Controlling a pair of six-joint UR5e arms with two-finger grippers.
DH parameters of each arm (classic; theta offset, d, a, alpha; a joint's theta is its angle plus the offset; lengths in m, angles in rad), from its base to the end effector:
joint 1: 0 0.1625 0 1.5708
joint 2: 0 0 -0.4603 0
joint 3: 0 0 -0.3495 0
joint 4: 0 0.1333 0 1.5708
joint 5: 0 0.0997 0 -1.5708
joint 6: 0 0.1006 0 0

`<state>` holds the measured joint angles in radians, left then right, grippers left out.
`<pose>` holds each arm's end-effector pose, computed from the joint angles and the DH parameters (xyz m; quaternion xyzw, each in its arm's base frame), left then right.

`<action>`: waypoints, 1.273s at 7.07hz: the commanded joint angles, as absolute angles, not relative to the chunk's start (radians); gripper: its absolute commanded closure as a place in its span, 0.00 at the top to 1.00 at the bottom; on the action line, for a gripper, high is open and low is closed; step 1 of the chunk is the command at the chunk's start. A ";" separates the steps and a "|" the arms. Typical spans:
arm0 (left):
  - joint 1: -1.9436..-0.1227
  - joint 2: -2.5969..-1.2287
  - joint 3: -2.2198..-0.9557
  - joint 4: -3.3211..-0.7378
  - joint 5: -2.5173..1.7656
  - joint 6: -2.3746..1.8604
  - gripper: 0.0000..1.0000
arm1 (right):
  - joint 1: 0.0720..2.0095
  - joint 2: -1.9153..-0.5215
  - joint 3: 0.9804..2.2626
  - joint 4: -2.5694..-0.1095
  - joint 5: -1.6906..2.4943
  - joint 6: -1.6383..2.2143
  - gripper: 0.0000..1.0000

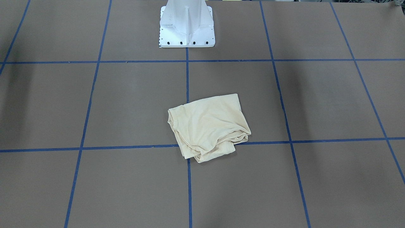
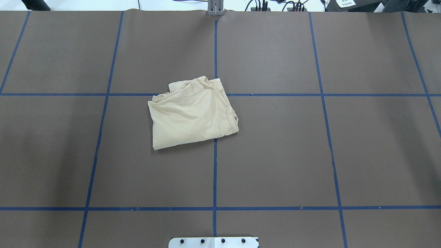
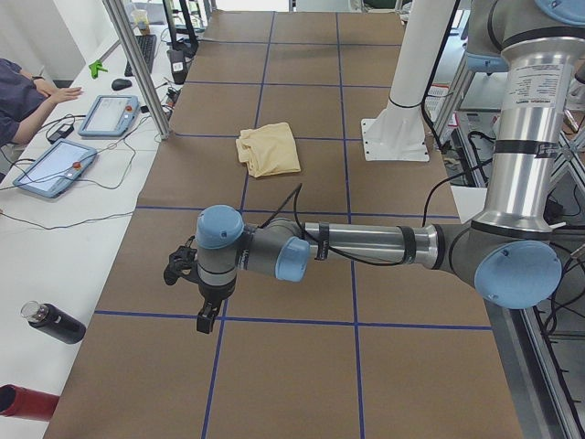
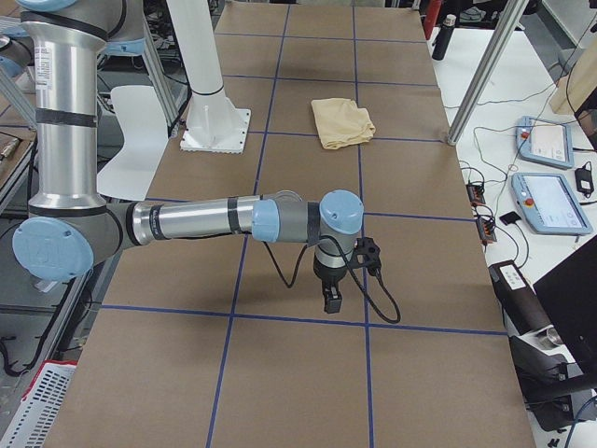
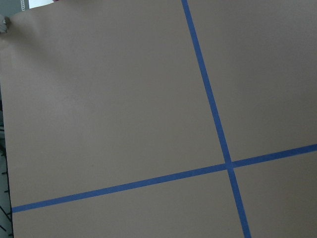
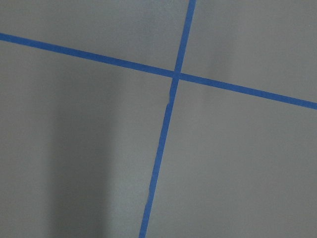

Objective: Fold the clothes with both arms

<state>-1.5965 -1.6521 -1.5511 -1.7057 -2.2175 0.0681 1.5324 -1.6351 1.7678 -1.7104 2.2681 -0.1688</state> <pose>-0.0855 -0.4976 0.6590 0.1077 0.3115 0.0512 0.9427 0.0527 -0.4183 0.6534 0.0190 -0.3411 -0.0960 0.9349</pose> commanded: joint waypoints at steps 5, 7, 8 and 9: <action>-1.592 -1.621 -1.540 -1.609 -2.362 0.054 1.00 | 1.531 -1.641 1.681 -1.675 2.347 -0.054 1.00; -1.592 -1.628 -1.543 -1.606 -2.359 0.052 1.00 | 1.529 -1.640 1.576 -1.522 2.342 -0.025 1.00; -1.594 -1.628 -1.543 -1.606 -2.358 0.052 1.00 | 1.531 -1.641 1.571 -1.500 2.344 0.006 1.00; -1.594 -1.628 -1.545 -1.606 -2.356 0.052 1.00 | 1.531 -1.641 1.581 -1.500 2.347 0.033 1.00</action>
<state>-1.5933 -1.6272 -1.5436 -1.6063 -2.3578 0.0522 1.5305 -1.6410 1.5818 -1.5157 2.3443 0.0017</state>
